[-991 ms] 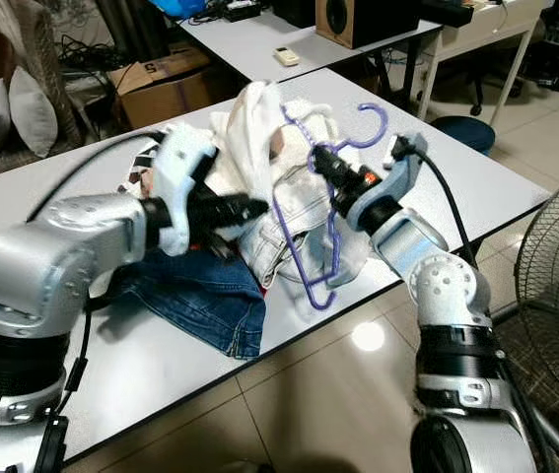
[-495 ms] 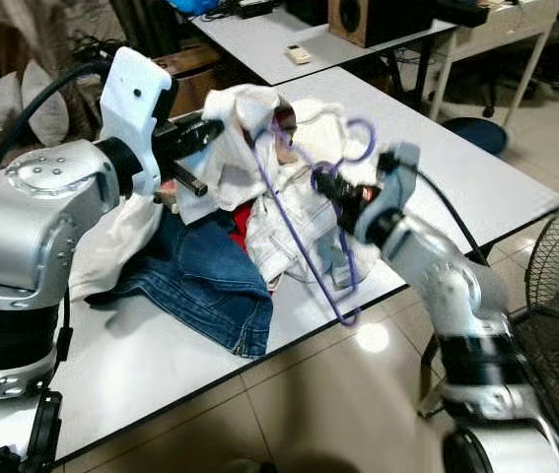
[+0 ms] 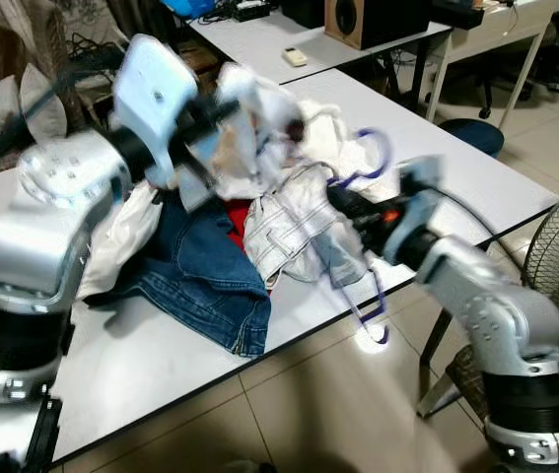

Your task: Hang hanger

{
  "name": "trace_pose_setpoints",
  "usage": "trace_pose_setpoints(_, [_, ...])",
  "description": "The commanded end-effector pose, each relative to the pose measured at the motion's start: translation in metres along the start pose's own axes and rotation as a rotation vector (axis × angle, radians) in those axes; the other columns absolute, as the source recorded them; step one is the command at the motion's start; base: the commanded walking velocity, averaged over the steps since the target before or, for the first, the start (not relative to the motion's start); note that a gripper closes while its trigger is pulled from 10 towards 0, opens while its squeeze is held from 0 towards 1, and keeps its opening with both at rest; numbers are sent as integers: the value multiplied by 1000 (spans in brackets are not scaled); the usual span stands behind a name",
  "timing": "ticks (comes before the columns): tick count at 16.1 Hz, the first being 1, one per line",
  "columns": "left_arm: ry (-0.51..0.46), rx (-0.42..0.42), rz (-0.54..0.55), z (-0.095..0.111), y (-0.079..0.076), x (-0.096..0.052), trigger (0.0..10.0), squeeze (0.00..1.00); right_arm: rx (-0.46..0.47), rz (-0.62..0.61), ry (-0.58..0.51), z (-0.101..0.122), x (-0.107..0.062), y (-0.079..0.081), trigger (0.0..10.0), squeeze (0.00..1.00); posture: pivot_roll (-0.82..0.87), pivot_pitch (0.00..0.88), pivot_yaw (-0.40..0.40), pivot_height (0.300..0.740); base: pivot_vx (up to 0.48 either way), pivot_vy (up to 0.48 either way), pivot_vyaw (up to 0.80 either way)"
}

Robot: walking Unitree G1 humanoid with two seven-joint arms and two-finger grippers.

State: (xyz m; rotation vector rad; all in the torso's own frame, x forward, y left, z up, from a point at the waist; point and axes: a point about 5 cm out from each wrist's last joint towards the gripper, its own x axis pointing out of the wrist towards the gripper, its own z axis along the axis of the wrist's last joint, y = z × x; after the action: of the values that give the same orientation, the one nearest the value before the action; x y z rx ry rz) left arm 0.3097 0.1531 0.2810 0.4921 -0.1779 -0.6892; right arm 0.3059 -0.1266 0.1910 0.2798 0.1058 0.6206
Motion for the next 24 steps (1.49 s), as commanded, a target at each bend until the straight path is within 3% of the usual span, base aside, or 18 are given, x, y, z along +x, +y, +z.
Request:
trace_pose_setpoints(1, [16, 51, -83, -1, -10, -2, 0, 0, 11, -11, -31, 6, 5, -1, 10000, 0, -97, 0, 151, 740, 0, 0, 0])
trace_pose_setpoints(3, [79, 89, -137, -12, -16, -4, 0, 0, 30, 8, -36, 7, 11, 0, 10000, 0, -92, 0, 146, 740, 0, 0, 0])
trace_pose_setpoints(5, [92, 67, -112, -15, -15, -2, 0, 0, 82, 108, -10, 2, 18, 8, 10000, 0, -85, 0, 140, 740, 0, 0, 0])
trace_pose_setpoints(6, [116, 54, -86, -18, -13, 0, 0, 0, 125, 112, -47, 4, 24, 13, 10000, 0, -81, 0, 138, 740, 0, 0, 0])
trace_pose_setpoints(9, [148, -57, -106, -26, -20, 2, 0, 0, 360, -20, -281, 22, 41, 13, 10000, 0, -78, 0, 142, 740, 0, 0, 0])
trace_pose_setpoints(10, [148, -137, -144, -27, -28, 4, 0, 0, 472, -41, -337, 24, 48, 13, 10000, 0, -76, 0, 148, 740, 0, 0, 0])
trace_pose_setpoints(14, [151, -325, -301, -18, -48, 9, 0, 0, 788, -24, -412, 22, 75, 26, 10000, 0, -74, 0, 149, 740, 0, 0, 0])
trace_pose_setpoints(16, [150, -365, -344, -14, -52, 7, 0, 0, 853, -22, -416, 21, 80, 29, 10000, 0, -45, 0, 150, 740, 0, 0, 0])
trace_pose_setpoints(18, [241, -302, -364, -25, -54, 2, 0, 0, 969, -8, -429, 21, 86, 33, 10000, 0, -45, 0, 150, 740, 0, 0, 0])
trace_pose_setpoints(20, [253, -331, -402, -26, -60, -2, 0, 0, 1066, -19, -449, 22, 88, 30, 10000, 0, -46, 0, 151, 740, 0, 0, 0])
trace_pose_setpoints(24, [185, -451, -529, -10, -78, -2, 0, 0, 1099, -19, -451, 24, 95, 31, 10000, 0, -41, 0, 146, 740, 0, 0, 0])
